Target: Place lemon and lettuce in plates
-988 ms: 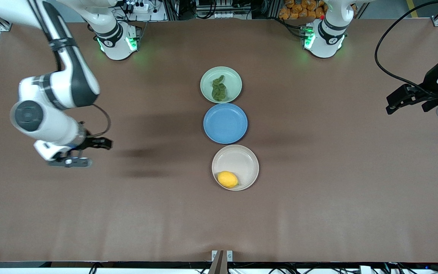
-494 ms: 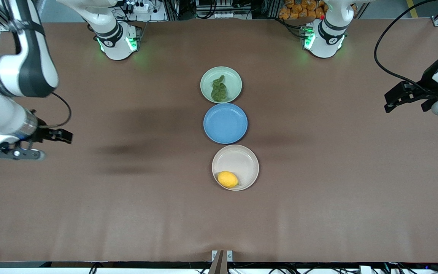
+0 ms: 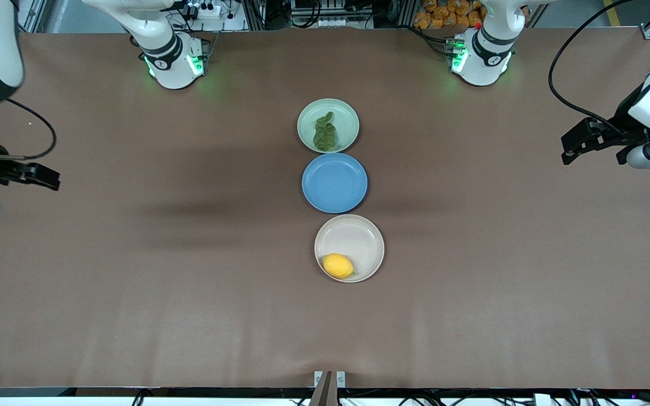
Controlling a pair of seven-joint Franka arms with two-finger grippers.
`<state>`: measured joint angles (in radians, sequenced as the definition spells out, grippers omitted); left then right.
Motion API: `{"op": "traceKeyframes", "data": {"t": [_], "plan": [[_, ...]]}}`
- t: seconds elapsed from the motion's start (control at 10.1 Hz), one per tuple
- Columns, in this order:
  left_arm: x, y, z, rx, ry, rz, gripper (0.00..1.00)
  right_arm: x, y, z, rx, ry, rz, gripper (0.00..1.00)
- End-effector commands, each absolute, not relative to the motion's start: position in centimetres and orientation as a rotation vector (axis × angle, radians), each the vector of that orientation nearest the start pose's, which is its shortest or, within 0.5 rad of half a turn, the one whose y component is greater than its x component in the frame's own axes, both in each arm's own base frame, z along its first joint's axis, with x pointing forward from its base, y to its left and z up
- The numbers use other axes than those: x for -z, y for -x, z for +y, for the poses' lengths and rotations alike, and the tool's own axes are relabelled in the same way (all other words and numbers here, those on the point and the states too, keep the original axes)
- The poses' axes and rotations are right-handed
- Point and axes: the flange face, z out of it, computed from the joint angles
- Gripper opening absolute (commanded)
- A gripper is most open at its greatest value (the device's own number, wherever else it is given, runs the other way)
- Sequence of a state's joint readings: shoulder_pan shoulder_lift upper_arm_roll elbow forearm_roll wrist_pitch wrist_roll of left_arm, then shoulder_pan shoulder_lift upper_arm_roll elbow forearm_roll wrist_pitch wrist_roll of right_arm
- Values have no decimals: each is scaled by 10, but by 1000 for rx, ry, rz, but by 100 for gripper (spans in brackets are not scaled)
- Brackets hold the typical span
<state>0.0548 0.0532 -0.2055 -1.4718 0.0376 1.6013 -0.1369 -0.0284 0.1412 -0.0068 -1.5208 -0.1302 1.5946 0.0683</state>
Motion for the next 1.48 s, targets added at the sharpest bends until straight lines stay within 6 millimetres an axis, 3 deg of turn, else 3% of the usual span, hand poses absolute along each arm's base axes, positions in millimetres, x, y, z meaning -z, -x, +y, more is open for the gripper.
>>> {"op": "traceKeyframes", "data": {"t": [0.0,0.59,1.19,1.38], "plan": [[-651,-564,-77,117,3134,27,100,-606,-589,-33,-87,3253,169,100],[-657,-565,-70,136,3134,3,100,-668,-555,-42,68,3201,201,100],[-660,-564,-62,145,3130,3,100,-649,-567,-33,148,3160,187,100],[-660,-564,-63,145,3132,-7,100,-652,-569,-40,180,3160,201,100]]}}
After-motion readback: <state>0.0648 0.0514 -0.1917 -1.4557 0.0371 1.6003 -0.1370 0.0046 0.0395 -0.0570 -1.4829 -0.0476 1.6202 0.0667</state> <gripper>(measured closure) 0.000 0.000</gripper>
